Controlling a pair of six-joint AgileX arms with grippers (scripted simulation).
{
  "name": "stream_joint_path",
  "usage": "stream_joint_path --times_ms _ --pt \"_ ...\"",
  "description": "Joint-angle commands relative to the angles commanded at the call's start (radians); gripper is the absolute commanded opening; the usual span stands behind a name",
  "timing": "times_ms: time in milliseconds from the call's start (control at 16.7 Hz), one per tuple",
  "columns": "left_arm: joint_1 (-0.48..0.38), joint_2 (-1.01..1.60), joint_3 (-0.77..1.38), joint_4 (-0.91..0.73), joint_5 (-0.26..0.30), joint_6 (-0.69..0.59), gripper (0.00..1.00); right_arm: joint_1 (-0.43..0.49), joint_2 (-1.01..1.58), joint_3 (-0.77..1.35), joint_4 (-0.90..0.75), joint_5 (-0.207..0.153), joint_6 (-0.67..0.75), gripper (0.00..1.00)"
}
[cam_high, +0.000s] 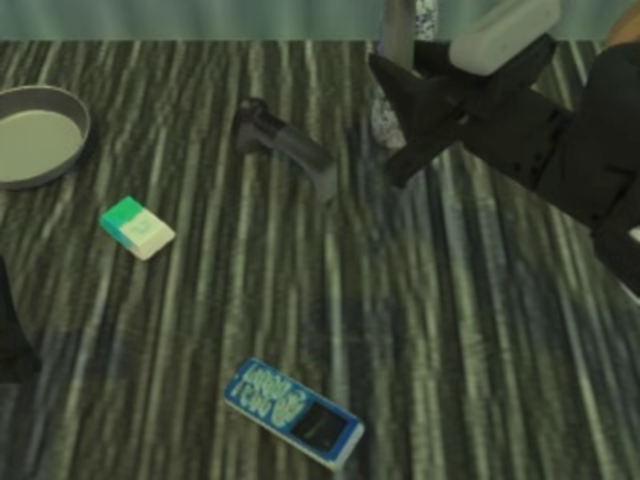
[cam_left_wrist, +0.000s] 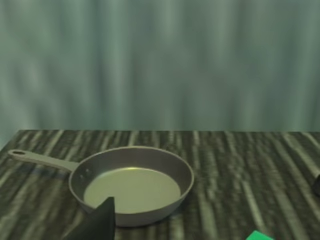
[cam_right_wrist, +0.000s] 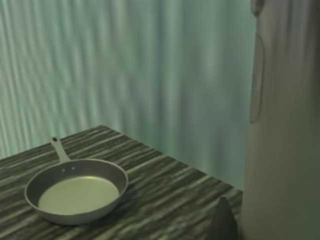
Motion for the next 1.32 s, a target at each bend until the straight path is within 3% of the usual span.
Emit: stream_joint_path --times_ms 420,1020,1320 --pt "0.000 0.000 0.000 0.000 0.000 0.000 1.00 0.109 0.038 -0.058 0.161 0.102 0.014 0.00" --pt "-0.001 0.002 0.001 0.001 0.001 0.000 1.00 0.111 0.038 -0.058 0.163 0.103 0.014 0.00" --pt "-0.067 0.164 0.116 0.077 0.090 0.004 1.00 0.111 0.038 -0.058 0.163 0.103 0.014 0.00"
